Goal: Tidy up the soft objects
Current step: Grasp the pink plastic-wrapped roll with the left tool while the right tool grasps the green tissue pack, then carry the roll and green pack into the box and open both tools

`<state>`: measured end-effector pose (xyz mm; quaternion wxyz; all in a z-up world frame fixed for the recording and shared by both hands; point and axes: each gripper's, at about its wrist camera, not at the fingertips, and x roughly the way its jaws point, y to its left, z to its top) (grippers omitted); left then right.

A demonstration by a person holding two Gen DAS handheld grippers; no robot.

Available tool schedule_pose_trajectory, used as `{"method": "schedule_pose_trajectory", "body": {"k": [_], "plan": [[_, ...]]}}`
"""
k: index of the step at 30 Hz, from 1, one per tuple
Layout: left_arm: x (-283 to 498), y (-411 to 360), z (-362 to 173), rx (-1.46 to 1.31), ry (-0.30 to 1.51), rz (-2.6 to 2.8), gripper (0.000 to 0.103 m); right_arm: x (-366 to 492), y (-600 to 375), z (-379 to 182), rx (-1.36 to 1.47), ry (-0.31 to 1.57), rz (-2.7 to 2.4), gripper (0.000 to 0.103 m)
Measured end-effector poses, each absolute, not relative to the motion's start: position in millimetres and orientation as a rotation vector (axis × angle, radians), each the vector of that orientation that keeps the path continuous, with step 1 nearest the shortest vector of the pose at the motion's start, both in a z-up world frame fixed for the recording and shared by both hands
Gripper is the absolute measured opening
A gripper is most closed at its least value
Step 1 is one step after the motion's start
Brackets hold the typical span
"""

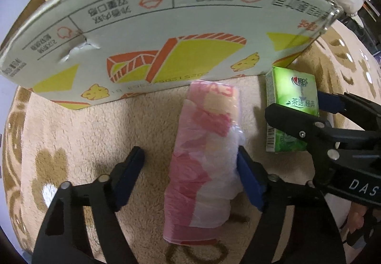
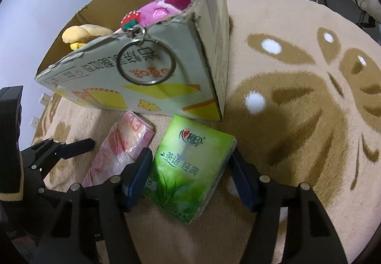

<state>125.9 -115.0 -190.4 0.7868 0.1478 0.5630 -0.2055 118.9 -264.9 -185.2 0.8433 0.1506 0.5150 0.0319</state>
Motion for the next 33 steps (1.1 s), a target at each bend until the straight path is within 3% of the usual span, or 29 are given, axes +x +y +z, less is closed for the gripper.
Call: {"method": "schedule_pose_trajectory", "body": {"k": [4,13,23,33], "plan": [[126.9,-105.6,-184.5,0.316,1.216,-0.409,0.045,112.9,-269.4,-180.6,0.327,1.087,0.066,0.067],[113.1,-78.2,-172.7,0.279,1.177,-0.328,0.044,102.7,-274.3,-164.8,0.341,1.040,0.078,0.066],[97.0,-29.8,-122.0,0.199,0.990,-0.223,0.044,81.7,-277.2,-133.8,0.327,0.948,0.089,0.066],[88.9,-44.5,-62.3,0.195,0.841,-0.182,0.044,60.7,-257.6,-94.0,0.270,0.834,0.124,0.066]]}}
